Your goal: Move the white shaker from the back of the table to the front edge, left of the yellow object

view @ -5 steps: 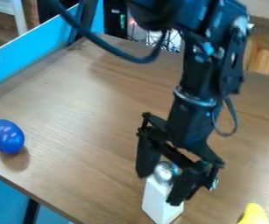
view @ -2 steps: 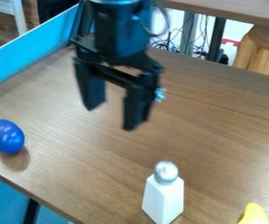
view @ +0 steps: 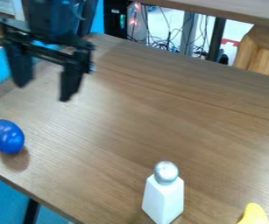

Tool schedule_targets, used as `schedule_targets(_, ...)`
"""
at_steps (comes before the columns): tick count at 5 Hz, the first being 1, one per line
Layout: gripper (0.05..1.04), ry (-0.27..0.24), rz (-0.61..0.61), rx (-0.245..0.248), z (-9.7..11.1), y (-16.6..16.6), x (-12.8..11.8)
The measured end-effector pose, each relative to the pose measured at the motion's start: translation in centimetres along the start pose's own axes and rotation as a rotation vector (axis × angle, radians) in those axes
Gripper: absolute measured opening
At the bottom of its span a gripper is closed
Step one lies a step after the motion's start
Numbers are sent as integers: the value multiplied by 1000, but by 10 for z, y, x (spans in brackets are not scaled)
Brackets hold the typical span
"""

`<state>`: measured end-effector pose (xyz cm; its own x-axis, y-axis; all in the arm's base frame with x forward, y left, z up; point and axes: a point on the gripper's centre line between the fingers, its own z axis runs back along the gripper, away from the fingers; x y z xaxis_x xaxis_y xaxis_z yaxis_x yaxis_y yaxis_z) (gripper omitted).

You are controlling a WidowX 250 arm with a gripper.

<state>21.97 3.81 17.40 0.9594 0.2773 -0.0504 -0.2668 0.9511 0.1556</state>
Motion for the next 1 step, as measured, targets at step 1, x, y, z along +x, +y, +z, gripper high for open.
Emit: schedule_targets(1,1004,11,114,12,-14,38,7)
